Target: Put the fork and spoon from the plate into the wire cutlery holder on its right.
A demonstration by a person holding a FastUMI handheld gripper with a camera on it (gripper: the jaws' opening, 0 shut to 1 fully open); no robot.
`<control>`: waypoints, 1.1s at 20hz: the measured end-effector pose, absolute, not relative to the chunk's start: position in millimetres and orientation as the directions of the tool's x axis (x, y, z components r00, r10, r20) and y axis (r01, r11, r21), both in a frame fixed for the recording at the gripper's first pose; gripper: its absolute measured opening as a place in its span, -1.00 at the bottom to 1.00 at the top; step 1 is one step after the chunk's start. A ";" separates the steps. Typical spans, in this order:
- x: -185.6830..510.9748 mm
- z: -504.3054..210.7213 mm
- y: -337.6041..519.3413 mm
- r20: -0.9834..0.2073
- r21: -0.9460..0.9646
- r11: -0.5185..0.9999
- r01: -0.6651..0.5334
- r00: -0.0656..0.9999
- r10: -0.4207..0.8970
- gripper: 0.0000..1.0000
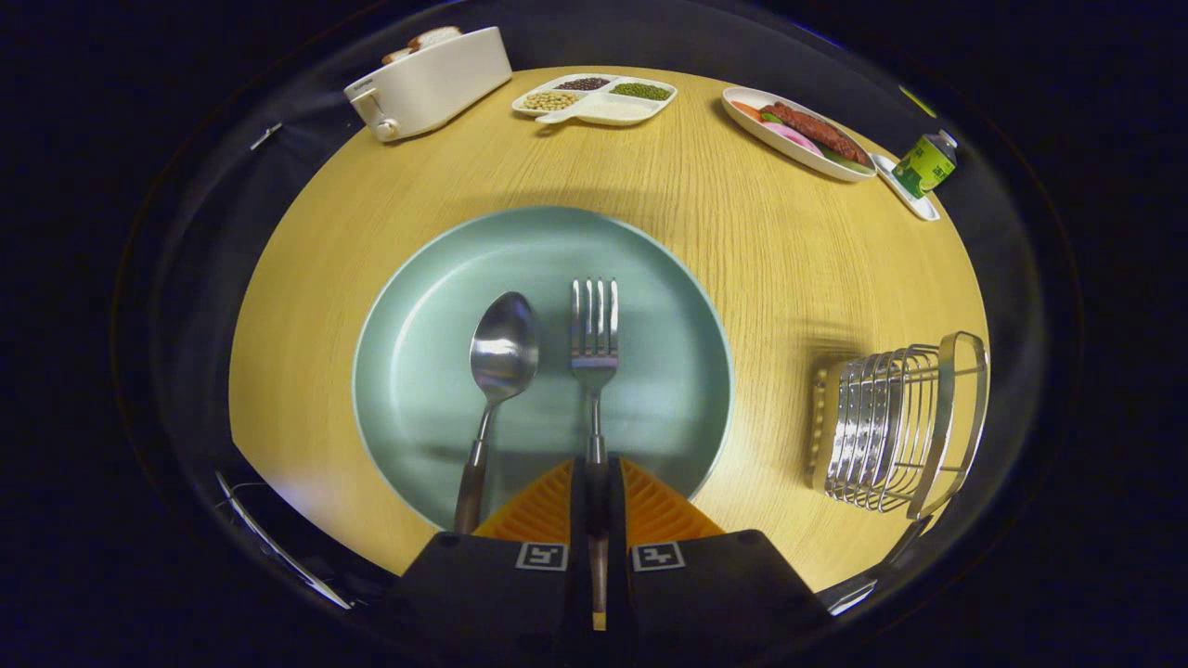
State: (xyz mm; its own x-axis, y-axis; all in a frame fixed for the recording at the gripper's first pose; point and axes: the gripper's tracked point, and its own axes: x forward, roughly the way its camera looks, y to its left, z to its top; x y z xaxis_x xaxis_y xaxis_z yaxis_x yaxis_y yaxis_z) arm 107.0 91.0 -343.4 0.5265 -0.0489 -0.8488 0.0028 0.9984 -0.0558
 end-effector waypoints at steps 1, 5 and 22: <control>106.2 -342.5 90.7 -0.852 -0.037 0.999 0.006 0.523 -0.035 -0.79; 99.7 -325.6 90.4 -0.849 0.036 0.999 0.004 0.528 0.029 -0.84; 16.4 -193.2 -81.2 -0.926 -0.159 0.947 -0.279 0.374 -0.046 -0.84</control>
State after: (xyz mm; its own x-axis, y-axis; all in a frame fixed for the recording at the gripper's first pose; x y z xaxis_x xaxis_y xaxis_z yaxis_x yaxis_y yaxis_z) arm 16.4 -81.2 -193.2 0.3736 -0.0455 -0.9265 -0.2791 0.9470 -0.1591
